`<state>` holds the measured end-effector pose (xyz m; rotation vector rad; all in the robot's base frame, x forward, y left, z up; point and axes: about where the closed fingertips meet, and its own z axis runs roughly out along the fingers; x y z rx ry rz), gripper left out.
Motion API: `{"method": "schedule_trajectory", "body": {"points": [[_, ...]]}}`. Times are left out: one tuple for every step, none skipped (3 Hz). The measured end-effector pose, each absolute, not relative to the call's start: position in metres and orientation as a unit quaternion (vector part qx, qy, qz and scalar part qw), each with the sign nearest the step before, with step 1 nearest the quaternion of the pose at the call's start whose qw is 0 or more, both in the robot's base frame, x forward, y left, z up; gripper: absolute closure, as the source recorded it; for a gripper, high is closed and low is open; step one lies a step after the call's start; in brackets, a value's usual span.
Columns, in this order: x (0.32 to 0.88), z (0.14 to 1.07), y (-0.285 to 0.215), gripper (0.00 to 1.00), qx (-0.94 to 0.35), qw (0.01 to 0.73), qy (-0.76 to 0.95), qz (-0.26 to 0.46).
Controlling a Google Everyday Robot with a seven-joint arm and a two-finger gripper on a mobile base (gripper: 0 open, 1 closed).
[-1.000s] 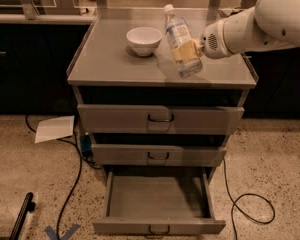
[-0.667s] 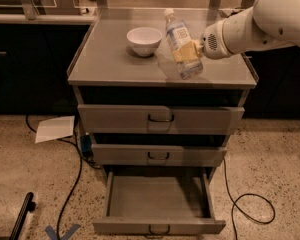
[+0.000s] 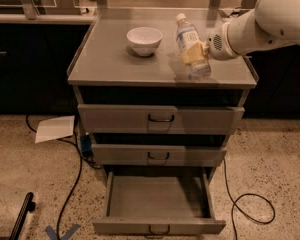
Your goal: Pick blue plastic bottle from bottom drawer and place on counter
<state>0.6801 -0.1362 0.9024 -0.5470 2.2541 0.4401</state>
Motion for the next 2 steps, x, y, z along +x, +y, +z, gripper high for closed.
{"method": "schedule_trajectory", "body": {"points": [[0.683, 0.895, -0.15, 1.0, -0.188, 0.372, 0.894, 0.163], [0.688, 0.886, -0.16, 1.0, -0.167, 0.363, 0.903, 0.159]]}}
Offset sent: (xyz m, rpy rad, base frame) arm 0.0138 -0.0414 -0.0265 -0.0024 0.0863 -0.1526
